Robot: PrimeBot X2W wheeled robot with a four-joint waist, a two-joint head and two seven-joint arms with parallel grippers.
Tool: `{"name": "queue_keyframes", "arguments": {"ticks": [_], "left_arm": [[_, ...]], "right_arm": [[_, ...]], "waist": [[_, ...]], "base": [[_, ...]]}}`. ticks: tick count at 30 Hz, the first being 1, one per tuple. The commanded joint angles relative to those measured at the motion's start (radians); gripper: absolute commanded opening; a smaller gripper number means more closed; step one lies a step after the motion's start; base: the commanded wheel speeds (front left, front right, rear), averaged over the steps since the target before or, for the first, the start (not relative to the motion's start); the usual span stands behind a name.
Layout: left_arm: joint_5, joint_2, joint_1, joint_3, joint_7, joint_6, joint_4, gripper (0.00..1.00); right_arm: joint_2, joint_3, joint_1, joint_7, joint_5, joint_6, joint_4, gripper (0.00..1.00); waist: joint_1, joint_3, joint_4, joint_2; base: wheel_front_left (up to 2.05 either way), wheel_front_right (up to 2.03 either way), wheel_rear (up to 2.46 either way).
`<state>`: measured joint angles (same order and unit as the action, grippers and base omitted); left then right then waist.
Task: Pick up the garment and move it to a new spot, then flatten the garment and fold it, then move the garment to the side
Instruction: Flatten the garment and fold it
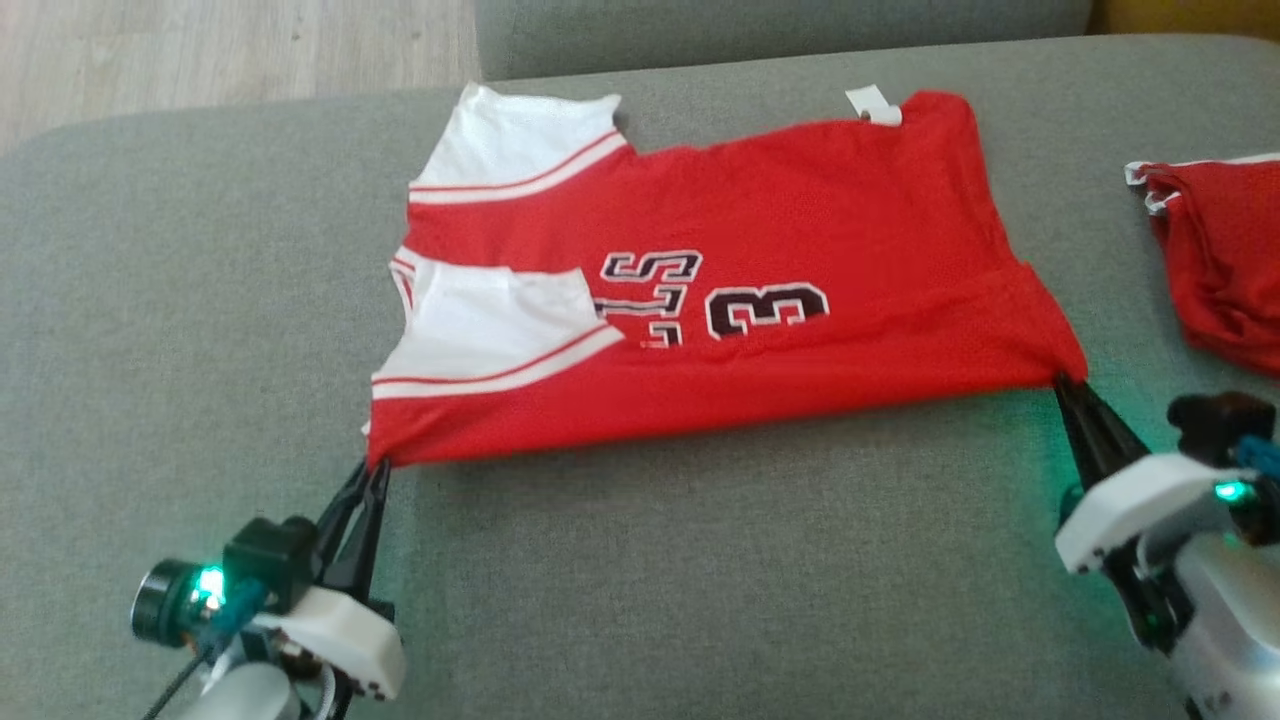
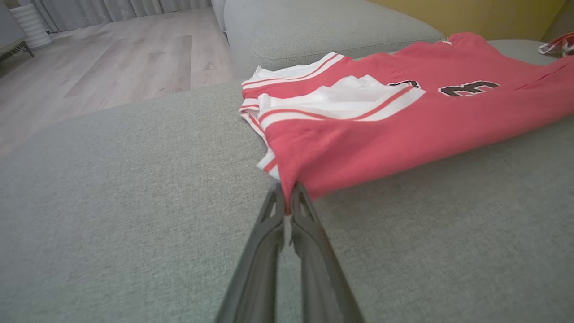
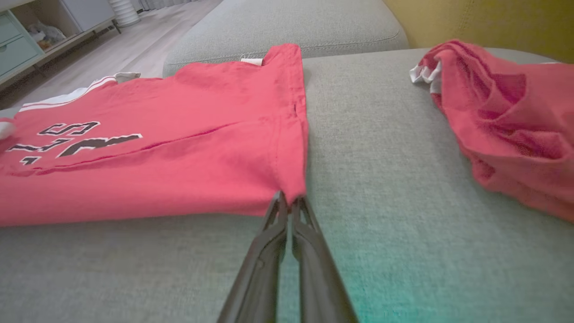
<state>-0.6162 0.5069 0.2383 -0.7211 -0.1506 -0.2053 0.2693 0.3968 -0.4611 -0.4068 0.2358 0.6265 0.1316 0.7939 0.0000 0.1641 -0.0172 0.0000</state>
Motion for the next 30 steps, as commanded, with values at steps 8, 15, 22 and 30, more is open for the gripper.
{"name": "queue_keyframes", "arguments": {"ticks": [8,15,22,30], "left_arm": [[0.001,0.061,-0.071,0.009,0.037,-0.060,-0.132,0.00],[-0.025,0.067,-0.161,-0.009,0.065,-0.095,-0.201,0.00],[-0.032,0.070,-0.217,-0.029,0.061,-0.104,-0.198,0.00],[-0.074,0.045,-0.231,-0.045,0.081,-0.074,-0.134,0.49]], "right_arm": [[0.095,0.038,0.165,-0.011,0.036,-0.001,-0.117,0.00],[0.098,0.121,0.300,-0.051,0.014,-0.001,-0.212,0.00],[0.071,0.216,0.441,-0.108,-0.031,-0.001,-0.328,0.00],[0.022,0.327,0.554,-0.218,-0.115,-0.001,-0.485,1.00]], "waist": [[0.0000,-0.032,0.004,0.0000],[0.0000,-0.039,-0.001,0.0000],[0.0000,-0.056,0.001,0.0000],[0.0000,-0.075,-0.008,0.0000]], "base": [[0.00,0.00,0.00],[0.00,0.00,0.00],[0.00,0.00,0.00],[0.00,0.00,0.00]]}}
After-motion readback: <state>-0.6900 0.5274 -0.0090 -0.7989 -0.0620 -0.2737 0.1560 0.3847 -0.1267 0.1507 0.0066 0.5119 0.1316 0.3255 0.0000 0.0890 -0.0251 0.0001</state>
